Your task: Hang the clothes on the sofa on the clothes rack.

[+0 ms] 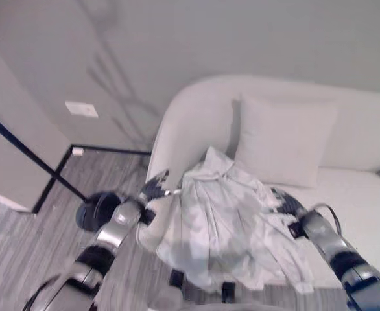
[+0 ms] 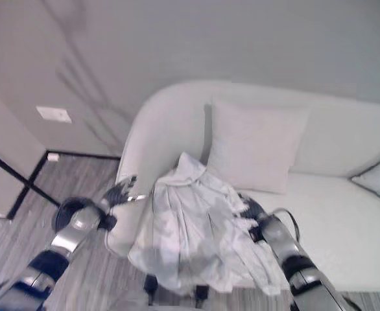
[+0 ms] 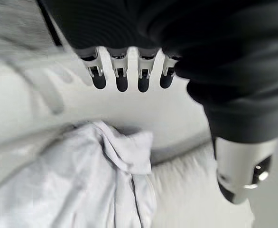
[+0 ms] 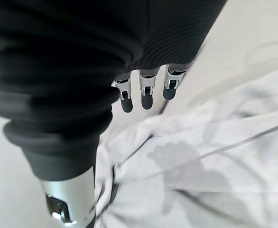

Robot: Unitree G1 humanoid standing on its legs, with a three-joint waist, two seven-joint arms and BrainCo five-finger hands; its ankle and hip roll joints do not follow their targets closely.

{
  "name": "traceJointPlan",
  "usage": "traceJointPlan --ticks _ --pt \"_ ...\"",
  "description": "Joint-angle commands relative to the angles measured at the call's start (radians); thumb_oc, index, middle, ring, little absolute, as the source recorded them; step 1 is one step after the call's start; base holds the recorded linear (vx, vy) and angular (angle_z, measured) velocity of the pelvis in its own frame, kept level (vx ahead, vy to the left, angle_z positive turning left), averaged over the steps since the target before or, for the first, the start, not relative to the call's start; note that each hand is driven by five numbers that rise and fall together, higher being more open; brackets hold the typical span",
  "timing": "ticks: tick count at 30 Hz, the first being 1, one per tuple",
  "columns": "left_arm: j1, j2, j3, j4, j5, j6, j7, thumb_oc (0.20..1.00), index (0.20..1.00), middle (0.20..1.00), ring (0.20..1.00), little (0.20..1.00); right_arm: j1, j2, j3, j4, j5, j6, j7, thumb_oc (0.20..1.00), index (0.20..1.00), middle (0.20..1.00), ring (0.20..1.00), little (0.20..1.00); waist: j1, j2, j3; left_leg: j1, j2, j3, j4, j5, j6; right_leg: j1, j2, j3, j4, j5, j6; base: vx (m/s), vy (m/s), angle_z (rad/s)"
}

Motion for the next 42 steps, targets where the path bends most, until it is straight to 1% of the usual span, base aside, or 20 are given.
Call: traceJointPlan --ticks 1,3,4,7,8,10,12,14,16,17,21,23,25,26,31,32,36,40,42 --pt "-0.142 -0.009 0.017 0.065 0.016 -0.026 0.052 1.0 1.0 1.0 1.0 1.0 -0.169 -0.109 0.016 -0.013 -0.036 -0.007 -0.07 1.0 1.0 1.0 1.0 1.0 0.052 0.041 0.134 0.013 0.048 -0.043 -0.024 -0.063 0.001 0.069 -0.03 0.031 0.005 -0.059 -0.019 -0.24 -0.048 0.0" --pt "-0.193 -0.009 0.005 0.063 0.013 -0.024 0.055 1.0 1.0 1.0 1.0 1.0 -0.239 -0.128 0.045 0.012 -0.038 -0.007 -0.086 1.0 1.0 1.0 1.0 1.0 0.062 0.038 0.176 -0.004 0.052 -0.048 -0.024 -0.055 -0.001 0.058 -0.026 0.032 0.005 -0.055 -0.021 -0.12 -0.031 0.03" --pt "-0.194 -0.009 0.005 0.063 0.013 -0.024 0.055 1.0 1.0 1.0 1.0 1.0 -0.24 -0.128 0.045 0.012 -0.038 -0.007 -0.086 1.0 1.0 1.0 1.0 1.0 0.062 0.038 0.177 -0.004 0.051 -0.048 -0.024 -0.055 -0.001 0.059 -0.026 0.031 0.005 -0.055 -0.021 -0.07 -0.014 0.07" --pt "-0.27 0.005 -0.018 0.048 0.016 -0.022 0.068 1.0 1.0 1.0 1.0 1.0 -0.318 -0.155 0.07 0.005 -0.052 -0.001 -0.106 1.0 1.0 1.0 1.0 1.0 0.073 0.032 0.242 -0.033 0.056 -0.058 -0.024 -0.046 -0.003 0.037 -0.022 0.033 0.005 -0.049 -0.023 -0.09 -0.025 0.07" --pt "-0.318 0.0 -0.027 0.052 0.015 -0.024 0.076 1.0 1.0 1.0 1.0 1.0 -0.373 -0.183 0.082 0.015 -0.056 -0.002 -0.126 1.0 1.0 1.0 1.0 1.0 0.08 0.03 0.273 -0.052 0.06 -0.064 -0.024 -0.04 -0.004 0.024 -0.02 0.033 0.005 -0.05 -0.024 -0.09 -0.018 0.07" --pt "-0.354 -0.003 -0.04 0.055 0.02 -0.023 0.081 1.0 1.0 1.0 1.0 1.0 -0.419 -0.203 0.101 0.036 -0.057 0.0 -0.139 1.0 1.0 1.0 1.0 1.0 0.081 0.031 0.291 -0.073 0.062 -0.07 -0.024 -0.035 -0.005 0.008 -0.017 0.033 0.005 -0.049 -0.026 -0.05 -0.009 0.09" --pt "-0.37 -0.003 -0.049 0.052 0.023 -0.021 0.084 1.0 1.0 1.0 1.0 1.0 -0.442 -0.214 0.102 0.033 -0.06 0.0 -0.144 1.0 1.0 1.0 1.0 1.0 0.082 0.029 0.291 -0.094 0.065 -0.075 -0.024 -0.034 -0.006 -0.012 -0.015 0.033 0.005 -0.048 -0.026 -0.02 -0.015 0.08" --pt "-0.41 0.006 -0.083 0.048 0.036 -0.02 0.088 1.0 1.0 1.0 1.0 1.0 -0.495 -0.259 0.126 0.033 -0.065 -0.001 -0.165 1.0 1.0 1.0 1.0 1.0 0.084 0.023 0.291 -0.146 0.07 -0.091 -0.024 -0.029 -0.007 -0.06 -0.009 0.034 0.005 -0.042 -0.028 -0.01 -0.036 0.08" --pt "-0.43 0.006 -0.098 0.058 0.041 -0.022 0.093 1.0 1.0 1.0 1.0 1.0 -0.517 -0.279 0.131 0.022 -0.064 -0.003 -0.174 1.0 1.0 1.0 1.0 1.0 0.083 0.021 0.291 -0.162 0.071 -0.096 -0.024 -0.027 -0.007 -0.077 -0.008 0.036 0.005 -0.041 -0.03 0.0 -0.013 0.18" --pt "-0.447 0.009 -0.113 0.069 0.047 -0.023 0.096 1.0 1.0 1.0 1.0 1.0 -0.544 -0.304 0.147 -0.001 -0.067 -0.005 -0.182 1.0 1.0 1.0 1.0 1.0 0.079 0.019 0.291 -0.183 0.072 -0.102 -0.024 -0.025 -0.007 -0.095 -0.006 0.037 0.005 -0.042 -0.031 0.0 -0.002 0.09" --pt "-0.468 0.025 -0.134 0.094 0.064 -0.027 0.107 1.0 1.0 1.0 1.0 1.0 -0.569 -0.347 0.145 -0.075 -0.068 -0.014 -0.199 1.0 1.0 1.0 1.0 1.0 0.075 0.015 0.291 -0.208 0.073 -0.111 -0.024 -0.026 -0.006 -0.121 -0.002 0.037 0.005 -0.041 -0.031 0.0 -0.003 -0.02" --pt "-0.473 0.028 -0.147 0.11 0.081 -0.03 0.114 1.0 1.0 1.0 1.0 1.0 -0.597 -0.367 0.164 -0.098 -0.07 -0.022 -0.203 1.0 1.0 1.0 1.0 1.0 0.074 0.01 0.291 -0.233 0.074 -0.121 -0.024 -0.025 -0.007 -0.146 0.001 0.039 0.005 -0.039 -0.032 0.01 -0.016 0.04" --pt "-0.474 0.03 -0.154 0.109 0.085 -0.029 0.115 1.0 1.0 1.0 1.0 1.0 -0.601 -0.37 0.176 -0.1 -0.072 -0.024 -0.199 1.0 1.0 1.0 1.0 1.0 0.075 0.007 0.291 -0.242 0.075 -0.125 -0.024 -0.023 -0.008 -0.154 0.001 0.039 0.005 -0.037 -0.032 0.0 -0.016 0.02" --pt "-0.473 0.032 -0.163 0.111 0.095 -0.029 0.116 1.0 1.0 1.0 1.0 1.0 -0.613 -0.374 0.196 -0.096 -0.079 -0.021 -0.195 1.0 1.0 1.0 1.0 1.0 0.077 0.0 0.291 -0.265 0.079 -0.132 -0.024 -0.021 -0.011 -0.174 0.002 0.038 0.005 -0.036 -0.033 -0.01 -0.035 0.05" --pt "-0.488 0.03 -0.179 0.142 0.114 -0.03 0.13 1.0 1.0 1.0 1.0 1.0 -0.624 -0.362 0.2 -0.081 -0.081 -0.014 -0.201 1.0 1.0 1.0 1.0 1.0 0.078 -0.013 0.291 -0.319 0.084 -0.149 -0.024 -0.016 -0.018 -0.221 0.008 0.035 0.005 -0.033 -0.033 -0.01 -0.033 0.05" --pt "-0.483 0.042 -0.178 0.131 0.125 -0.028 0.135 1.0 1.0 1.0 1.0 1.0 -0.615 -0.365 0.197 -0.089 -0.084 -0.015 -0.202 1.0 1.0 1.0 1.0 1.0 0.081 -0.02 0.291 -0.342 0.086 -0.158 -0.024 -0.014 -0.021 -0.24 0.009 0.032 0.005 -0.033 -0.034 -0.01 -0.03 -0.02" --pt "-0.472 0.046 -0.173 0.135 0.131 -0.031 0.137 1.0 1.0 1.0 1.0 1.0 -0.619 -0.376 0.211 -0.094 -0.099 -0.015 -0.203 1.0 1.0 1.0 1.0 1.0 0.082 -0.029 0.291 -0.372 0.089 -0.169 -0.024 -0.012 -0.026 -0.268 0.01 0.029 0.005 -0.032 -0.034 0.0 -0.022 0.02" --pt "-0.498 0.06 -0.176 0.165 0.136 -0.035 0.155 1.0 1.0 1.0 1.0 1.0 -0.641 -0.398 0.224 -0.117 -0.108 -0.016 -0.214 1.0 1.0 1.0 1.0 1.0 0.075 -0.04 0.291 -0.4 0.091 -0.176 -0.024 -0.01 -0.033 -0.294 0.011 0.024 0.005 -0.032 -0.033 0.0 0.0 0.0" --pt "-0.504 0.059 -0.176 0.174 0.136 -0.036 0.159 1.0 1.0 1.0 1.0 1.0 -0.647 -0.402 0.227 -0.121 -0.111 -0.017 -0.216 1.0 1.0 1.0 1.0 1.0 0.073 -0.042 0.291 -0.404 0.091 -0.177 -0.024 -0.01 -0.034 -0.299 0.01 0.024 0.005 -0.031 -0.034 0.0 0.0 0.0"
